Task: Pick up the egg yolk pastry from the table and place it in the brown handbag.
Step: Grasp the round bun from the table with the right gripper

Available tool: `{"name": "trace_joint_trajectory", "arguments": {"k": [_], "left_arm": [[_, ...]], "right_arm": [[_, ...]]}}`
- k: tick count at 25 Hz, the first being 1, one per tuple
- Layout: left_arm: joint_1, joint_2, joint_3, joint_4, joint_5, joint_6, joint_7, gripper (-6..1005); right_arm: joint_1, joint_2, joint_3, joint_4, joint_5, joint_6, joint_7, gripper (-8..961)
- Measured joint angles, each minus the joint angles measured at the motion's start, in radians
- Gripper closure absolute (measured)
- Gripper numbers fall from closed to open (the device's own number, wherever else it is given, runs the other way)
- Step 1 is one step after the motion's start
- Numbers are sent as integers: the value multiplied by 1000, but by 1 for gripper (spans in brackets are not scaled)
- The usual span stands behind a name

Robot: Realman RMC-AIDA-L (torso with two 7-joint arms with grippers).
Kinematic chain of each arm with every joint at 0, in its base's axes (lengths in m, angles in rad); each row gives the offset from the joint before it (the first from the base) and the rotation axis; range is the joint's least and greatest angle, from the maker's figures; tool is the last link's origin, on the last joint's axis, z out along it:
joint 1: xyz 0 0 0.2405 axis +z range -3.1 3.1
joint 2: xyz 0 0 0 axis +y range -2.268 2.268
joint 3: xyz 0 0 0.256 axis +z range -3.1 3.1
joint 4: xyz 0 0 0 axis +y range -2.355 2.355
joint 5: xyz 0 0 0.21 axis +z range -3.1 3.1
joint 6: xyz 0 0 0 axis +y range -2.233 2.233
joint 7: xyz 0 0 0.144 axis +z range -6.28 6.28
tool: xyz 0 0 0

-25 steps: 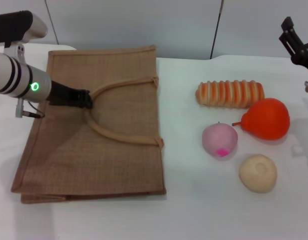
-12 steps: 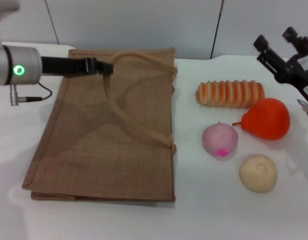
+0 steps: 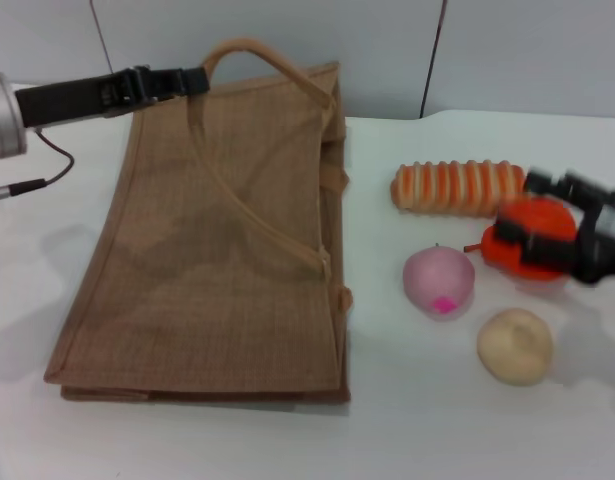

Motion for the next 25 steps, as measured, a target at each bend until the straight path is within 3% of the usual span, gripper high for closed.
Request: {"name": "trace_joint_trajectory", "arguments": {"k": [10,25], "left_arm": [[37,-8,0,0,-123,-96,61,886],[36,-10,9,-5,-150,-114,81,885]], "right_arm": [[20,13,-46,57,-237,4,-1,71],[40,21,-46,56,-283,32,-66,72]]}}
